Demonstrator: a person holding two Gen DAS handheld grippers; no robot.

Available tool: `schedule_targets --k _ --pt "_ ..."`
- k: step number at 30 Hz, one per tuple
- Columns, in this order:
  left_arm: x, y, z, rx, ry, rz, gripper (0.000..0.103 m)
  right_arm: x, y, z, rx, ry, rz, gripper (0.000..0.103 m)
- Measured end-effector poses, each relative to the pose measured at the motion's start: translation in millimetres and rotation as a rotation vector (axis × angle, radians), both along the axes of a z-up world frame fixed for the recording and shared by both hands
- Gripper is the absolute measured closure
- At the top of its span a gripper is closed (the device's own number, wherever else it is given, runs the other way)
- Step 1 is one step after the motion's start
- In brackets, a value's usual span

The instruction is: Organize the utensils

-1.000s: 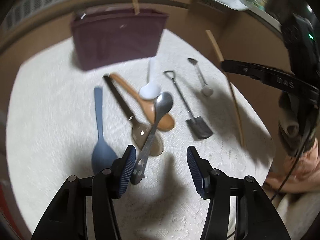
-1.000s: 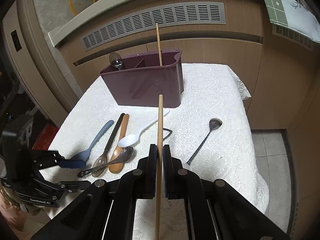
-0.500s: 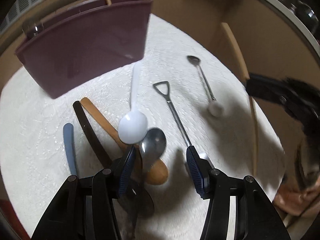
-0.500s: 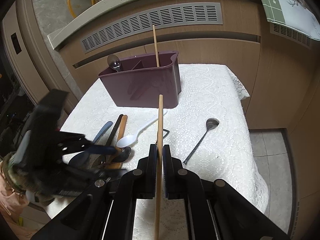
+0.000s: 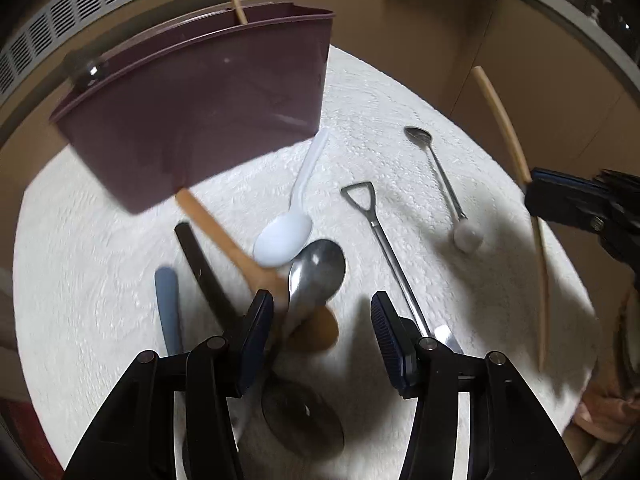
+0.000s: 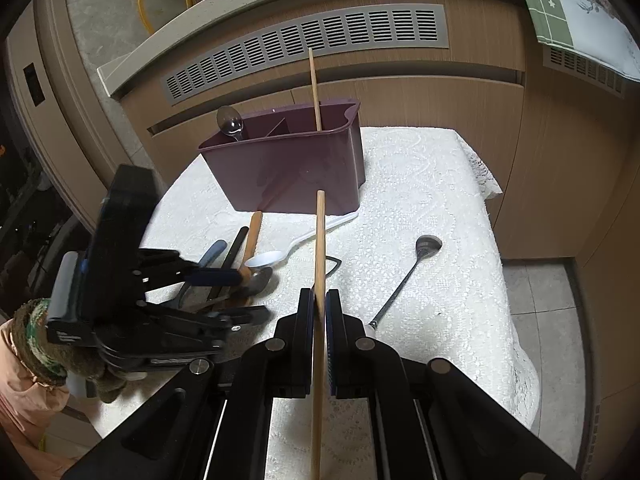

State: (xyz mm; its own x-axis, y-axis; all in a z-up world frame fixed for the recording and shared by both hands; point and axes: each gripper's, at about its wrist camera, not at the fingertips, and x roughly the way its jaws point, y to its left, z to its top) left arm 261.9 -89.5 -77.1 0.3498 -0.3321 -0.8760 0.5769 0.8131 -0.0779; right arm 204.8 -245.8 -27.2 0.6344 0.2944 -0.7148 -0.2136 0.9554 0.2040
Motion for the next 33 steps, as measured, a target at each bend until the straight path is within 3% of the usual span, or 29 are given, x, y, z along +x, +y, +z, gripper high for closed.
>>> schedule_targets --k 8,12,15,17,20,24,28,33 --pt "-33.6 16.8 2.2 -0.046 0.092 -0.055 0.05 0.0 4.0 -1.2 0.006 0.006 0.012 0.097" --pt "-47.2 13.5 18.0 -0.039 0.033 -0.095 0.05 -1.2 4.7 -0.3 0.006 0.003 0.015 0.097" --pt "-57.1 4.5 21.5 0.022 0.011 -0.204 0.05 -2.4 4.6 -0.2 0.003 0.004 0.016 0.097" --pt "-65.6 -5.0 20.1 0.104 -0.012 -0.302 0.05 -4.5 4.0 -0.2 0.0 0.005 0.017 0.097" --pt "-65.9 -11.4 15.7 0.165 0.007 -0.385 0.05 -5.5 3.2 -1.8 -0.001 0.01 0.017 0.097" --pt "-46.9 -8.7 8.9 0.22 -0.011 -0.309 0.05 -4.8 4.3 -3.5 -0.001 0.015 0.021 0.097" --pt "-21.9 7.2 6.4 0.176 -0.013 -0.144 0.05 -5.3 4.5 -4.1 -0.003 0.017 0.023 0.097" --pt "-43.3 24.6 12.5 0.086 0.064 -0.117 0.045 -6.1 3.6 -2.7 -0.005 0.015 0.022 0.097"
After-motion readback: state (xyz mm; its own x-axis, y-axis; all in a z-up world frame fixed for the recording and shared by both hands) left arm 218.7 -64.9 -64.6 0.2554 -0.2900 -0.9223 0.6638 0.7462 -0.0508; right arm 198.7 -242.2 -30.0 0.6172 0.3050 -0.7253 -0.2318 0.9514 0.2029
